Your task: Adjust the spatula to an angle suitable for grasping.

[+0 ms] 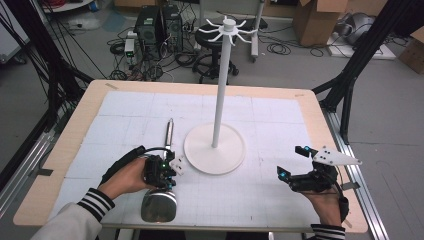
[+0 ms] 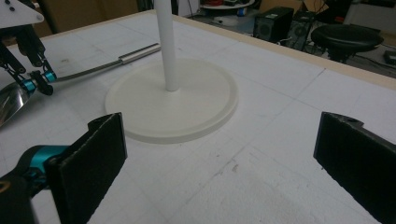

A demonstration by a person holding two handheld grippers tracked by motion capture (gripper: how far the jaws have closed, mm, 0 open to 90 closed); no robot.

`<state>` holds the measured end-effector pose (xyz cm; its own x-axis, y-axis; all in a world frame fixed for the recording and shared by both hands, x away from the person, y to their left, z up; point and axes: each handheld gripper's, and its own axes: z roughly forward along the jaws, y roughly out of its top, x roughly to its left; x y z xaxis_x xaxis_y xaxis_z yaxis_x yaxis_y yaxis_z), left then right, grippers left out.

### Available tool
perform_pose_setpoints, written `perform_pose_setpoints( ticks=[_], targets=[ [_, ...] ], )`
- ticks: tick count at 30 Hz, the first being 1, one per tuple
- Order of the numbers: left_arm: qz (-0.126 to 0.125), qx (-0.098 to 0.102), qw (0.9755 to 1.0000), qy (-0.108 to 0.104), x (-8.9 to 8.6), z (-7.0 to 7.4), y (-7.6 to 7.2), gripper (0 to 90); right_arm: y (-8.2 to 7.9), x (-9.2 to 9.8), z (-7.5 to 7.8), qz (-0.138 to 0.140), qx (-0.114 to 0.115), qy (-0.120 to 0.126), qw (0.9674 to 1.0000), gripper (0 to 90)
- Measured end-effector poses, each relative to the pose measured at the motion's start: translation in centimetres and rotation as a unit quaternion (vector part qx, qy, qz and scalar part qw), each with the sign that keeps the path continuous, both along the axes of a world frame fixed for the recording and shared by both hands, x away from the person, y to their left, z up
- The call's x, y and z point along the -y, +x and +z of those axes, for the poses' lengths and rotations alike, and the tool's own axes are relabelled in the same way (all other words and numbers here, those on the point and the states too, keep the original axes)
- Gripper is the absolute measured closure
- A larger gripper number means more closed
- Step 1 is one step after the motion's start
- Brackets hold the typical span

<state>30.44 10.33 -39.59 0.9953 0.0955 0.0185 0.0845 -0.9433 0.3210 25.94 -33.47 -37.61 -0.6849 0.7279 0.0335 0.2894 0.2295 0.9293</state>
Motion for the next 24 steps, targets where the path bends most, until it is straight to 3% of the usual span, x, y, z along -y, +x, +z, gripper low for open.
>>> perform_pose_setpoints(
  ticks=[10, 24],
  targets=[
    [0.006, -0.005, 1.0000, 0.006, -0.4, 0.0, 0.4, 90.0, 0.0, 0.0, 0.0, 0.001, 0.001, -0.001, 1.0000, 1.5],
    [0.014, -0.021, 0.9990, 0.038, -1.3, 0.1, 0.8, 90.0, 0.0, 0.0, 0.0, 0.002, 0.001, -0.001, 1.0000, 1.5]
  ],
)
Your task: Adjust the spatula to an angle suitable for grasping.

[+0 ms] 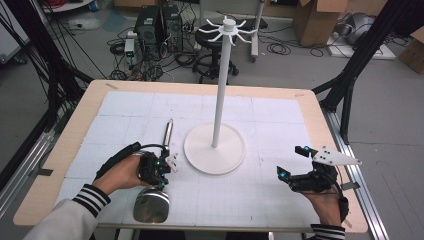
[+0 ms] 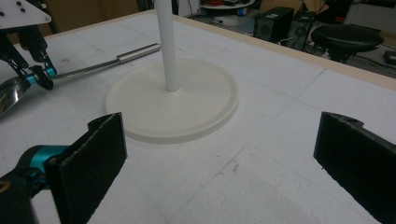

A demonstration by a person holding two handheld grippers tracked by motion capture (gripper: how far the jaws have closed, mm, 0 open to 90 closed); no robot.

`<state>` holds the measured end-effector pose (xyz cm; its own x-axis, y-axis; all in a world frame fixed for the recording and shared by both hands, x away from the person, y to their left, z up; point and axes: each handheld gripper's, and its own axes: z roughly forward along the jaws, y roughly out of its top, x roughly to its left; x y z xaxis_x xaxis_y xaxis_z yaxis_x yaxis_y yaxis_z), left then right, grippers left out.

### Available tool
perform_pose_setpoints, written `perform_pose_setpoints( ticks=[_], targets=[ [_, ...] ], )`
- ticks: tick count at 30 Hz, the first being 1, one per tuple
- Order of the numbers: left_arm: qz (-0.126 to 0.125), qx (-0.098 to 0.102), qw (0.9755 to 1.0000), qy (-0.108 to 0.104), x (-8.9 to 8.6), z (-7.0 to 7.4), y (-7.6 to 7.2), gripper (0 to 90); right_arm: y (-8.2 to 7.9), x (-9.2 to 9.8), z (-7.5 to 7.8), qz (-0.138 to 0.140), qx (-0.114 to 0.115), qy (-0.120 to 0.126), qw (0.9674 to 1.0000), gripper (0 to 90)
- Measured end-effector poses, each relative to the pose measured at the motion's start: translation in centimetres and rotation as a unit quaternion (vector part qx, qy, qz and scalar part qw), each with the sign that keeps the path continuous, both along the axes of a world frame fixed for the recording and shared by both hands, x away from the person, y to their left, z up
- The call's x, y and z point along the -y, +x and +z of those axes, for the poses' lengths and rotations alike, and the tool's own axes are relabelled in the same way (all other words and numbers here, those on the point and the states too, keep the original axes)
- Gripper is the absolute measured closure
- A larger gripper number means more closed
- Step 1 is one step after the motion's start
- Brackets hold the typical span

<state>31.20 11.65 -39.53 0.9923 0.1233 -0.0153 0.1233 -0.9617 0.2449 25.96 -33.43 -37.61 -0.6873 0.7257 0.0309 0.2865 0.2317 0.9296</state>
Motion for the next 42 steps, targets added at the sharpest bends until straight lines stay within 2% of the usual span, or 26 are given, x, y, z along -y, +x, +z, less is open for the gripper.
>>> perform_pose_setpoints(
  ticks=[9, 15, 20, 28, 42],
  targets=[
    [0.005, -0.009, 0.9996, 0.025, -1.5, 0.1, 0.2, 90.0, 0.1, -0.1, -0.1, 0.001, -0.002, -0.002, 1.0000, 1.5],
    [0.024, -0.019, 0.9991, 0.030, -2.6, 0.1, 0.5, 90.0, 0.1, -0.1, -0.1, 0.000, -0.002, -0.003, 1.0000, 1.5],
    [0.033, -0.009, 0.9988, 0.036, -3.4, 0.2, 0.5, 90.0, 0.1, -0.2, -0.1, 0.001, -0.003, -0.004, 1.0000, 1.5],
    [0.045, -0.003, 0.9980, 0.045, -4.8, 0.4, 0.7, 90.0, 0.1, -0.1, -0.1, -0.001, -0.003, -0.003, 1.0000, 1.5],
    [0.069, -0.002, 0.9964, 0.048, -7.8, 0.6, 1.0, 90.0, 0.1, 0.0, -0.1, -0.003, -0.003, -0.004, 1.0000, 1.5]
  ],
)
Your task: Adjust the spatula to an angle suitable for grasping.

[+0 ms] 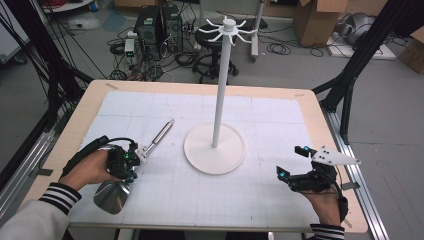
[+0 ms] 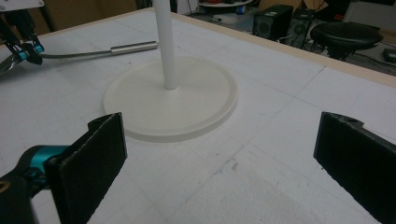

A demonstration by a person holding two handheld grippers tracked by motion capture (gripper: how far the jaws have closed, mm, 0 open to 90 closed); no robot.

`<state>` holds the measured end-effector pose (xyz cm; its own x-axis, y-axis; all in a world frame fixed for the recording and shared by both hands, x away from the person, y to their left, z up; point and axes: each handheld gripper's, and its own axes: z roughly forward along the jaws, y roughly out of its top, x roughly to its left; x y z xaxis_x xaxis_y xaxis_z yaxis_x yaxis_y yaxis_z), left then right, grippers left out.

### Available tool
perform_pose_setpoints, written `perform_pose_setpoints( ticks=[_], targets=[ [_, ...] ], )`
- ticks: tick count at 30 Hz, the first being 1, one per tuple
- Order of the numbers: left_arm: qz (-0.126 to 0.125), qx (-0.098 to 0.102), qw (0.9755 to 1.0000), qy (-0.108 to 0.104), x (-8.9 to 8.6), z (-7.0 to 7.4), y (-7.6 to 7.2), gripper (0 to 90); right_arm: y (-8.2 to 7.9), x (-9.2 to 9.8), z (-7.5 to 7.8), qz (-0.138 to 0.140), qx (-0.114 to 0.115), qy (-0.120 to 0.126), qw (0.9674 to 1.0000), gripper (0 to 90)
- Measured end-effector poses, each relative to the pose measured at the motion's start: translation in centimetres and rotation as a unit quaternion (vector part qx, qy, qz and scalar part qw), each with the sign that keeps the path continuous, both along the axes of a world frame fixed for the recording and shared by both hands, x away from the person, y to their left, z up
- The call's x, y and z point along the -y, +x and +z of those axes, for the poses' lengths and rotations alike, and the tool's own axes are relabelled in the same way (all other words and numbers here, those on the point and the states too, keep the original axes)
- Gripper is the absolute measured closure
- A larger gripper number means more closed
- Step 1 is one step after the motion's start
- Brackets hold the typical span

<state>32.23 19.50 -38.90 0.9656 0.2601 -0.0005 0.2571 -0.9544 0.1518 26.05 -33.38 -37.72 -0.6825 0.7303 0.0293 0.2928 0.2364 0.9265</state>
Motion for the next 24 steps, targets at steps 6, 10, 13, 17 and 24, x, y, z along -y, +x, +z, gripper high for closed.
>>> perform_pose_setpoints(
  ticks=[6, 10, 13, 17, 24],
  targets=[
    [0.007, 0.003, 1.0000, -0.001, -0.7, 0.1, 0.1, 90.0, 0.0, 0.0, 0.0, -0.001, 0.001, -0.004, 1.0000, 1.5],
    [0.011, 0.005, 0.9999, -0.009, -0.9, 0.3, 0.2, 90.0, 0.1, -0.1, 0.0, 0.000, 0.000, -0.003, 1.0000, 1.5],
    [0.014, 0.006, 0.9998, -0.012, -1.0, 0.4, 0.2, 90.0, 0.1, -0.2, -0.1, 0.000, -0.002, -0.003, 1.0000, 1.5],
    [0.014, 0.005, 0.9998, -0.012, -1.0, 0.4, 0.2, 90.0, 0.1, -0.2, -0.1, 0.000, -0.002, -0.004, 1.0000, 1.5],
    [0.017, 0.004, 0.9998, -0.004, -1.3, 0.5, 0.2, 90.0, 0.0, -0.1, 0.0, -0.001, 0.000, -0.002, 1.0000, 1.5]
  ],
)
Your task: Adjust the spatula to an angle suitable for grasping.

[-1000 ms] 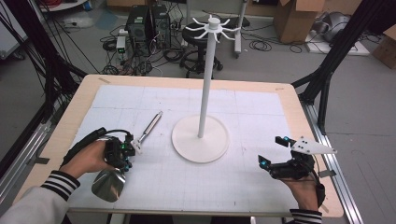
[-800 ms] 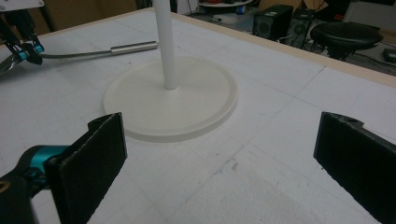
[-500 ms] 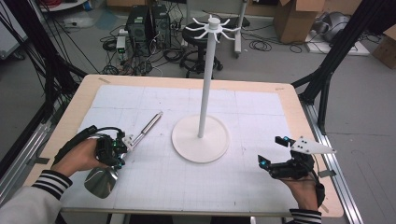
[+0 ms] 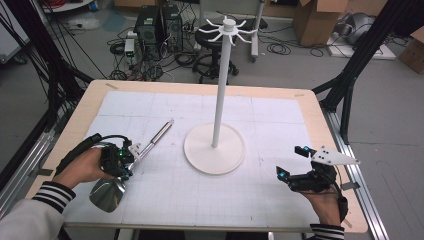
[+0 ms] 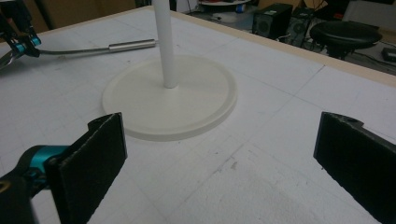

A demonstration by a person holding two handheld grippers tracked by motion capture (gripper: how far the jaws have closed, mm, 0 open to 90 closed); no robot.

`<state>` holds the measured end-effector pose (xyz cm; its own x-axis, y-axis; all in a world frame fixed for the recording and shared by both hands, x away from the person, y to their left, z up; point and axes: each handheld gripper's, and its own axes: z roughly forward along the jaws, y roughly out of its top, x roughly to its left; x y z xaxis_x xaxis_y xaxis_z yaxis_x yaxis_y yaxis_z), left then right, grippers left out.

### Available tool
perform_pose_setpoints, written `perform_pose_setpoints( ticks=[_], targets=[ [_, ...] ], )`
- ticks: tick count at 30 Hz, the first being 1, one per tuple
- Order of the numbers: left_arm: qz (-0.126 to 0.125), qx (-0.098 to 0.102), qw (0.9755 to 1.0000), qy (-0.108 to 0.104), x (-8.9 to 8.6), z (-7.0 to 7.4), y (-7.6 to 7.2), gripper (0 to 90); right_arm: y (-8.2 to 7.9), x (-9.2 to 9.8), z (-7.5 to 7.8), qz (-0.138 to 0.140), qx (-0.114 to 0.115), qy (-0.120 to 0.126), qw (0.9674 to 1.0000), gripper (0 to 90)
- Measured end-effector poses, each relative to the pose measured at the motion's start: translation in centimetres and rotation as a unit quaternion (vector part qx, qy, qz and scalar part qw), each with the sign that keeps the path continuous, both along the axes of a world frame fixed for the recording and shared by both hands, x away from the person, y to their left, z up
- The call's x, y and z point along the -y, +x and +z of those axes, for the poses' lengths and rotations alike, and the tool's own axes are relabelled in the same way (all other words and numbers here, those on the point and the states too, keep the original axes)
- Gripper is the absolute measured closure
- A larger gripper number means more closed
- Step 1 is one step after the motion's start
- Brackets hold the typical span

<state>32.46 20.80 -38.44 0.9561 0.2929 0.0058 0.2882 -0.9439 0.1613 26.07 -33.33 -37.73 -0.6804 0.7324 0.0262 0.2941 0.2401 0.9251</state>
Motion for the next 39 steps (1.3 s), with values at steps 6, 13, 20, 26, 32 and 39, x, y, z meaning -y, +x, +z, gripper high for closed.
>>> perform_pose_setpoints(
  ticks=[6, 13, 20, 26, 32, 39],
  targets=[
    [0.007, 0.001, 1.0000, 0.000, -0.5, 0.0, 0.0, 90.0, 0.0, 0.0, 0.1, 0.000, 0.000, 0.001, 1.0000, 1.5],
    [0.017, 0.010, 0.9993, -0.032, -0.4, 0.9, -0.2, 89.7, 0.0, -0.2, 0.1, 0.002, -0.001, 0.000, 1.0000, 1.5],
    [0.021, 0.029, 0.9975, -0.060, -0.1, 2.6, -0.3, 83.5, 0.1, -0.5, 0.1, 0.006, 0.000, 0.000, 1.0000, 1.5],
    [0.033, 0.045, 0.9943, -0.090, -0.2, 3.9, -0.3, 73.8, 0.2, -0.3, 0.1, 0.005, -0.001, 0.000, 1.0000, 1.5],
    [0.049, 0.068, 0.9893, -0.120, -0.2, 5.0, -0.4, 62.4, 0.1, -0.3, 0.2, 0.005, 0.002, 0.001, 1.0000, 1.5],
    [0.072, 0.093, 0.9833, -0.138, -0.4, 5.9, -0.2, 38.9, 0.1, -0.3, 0.2, 0.006, 0.002, 0.001, 1.0000, 1.5]
  ],
)
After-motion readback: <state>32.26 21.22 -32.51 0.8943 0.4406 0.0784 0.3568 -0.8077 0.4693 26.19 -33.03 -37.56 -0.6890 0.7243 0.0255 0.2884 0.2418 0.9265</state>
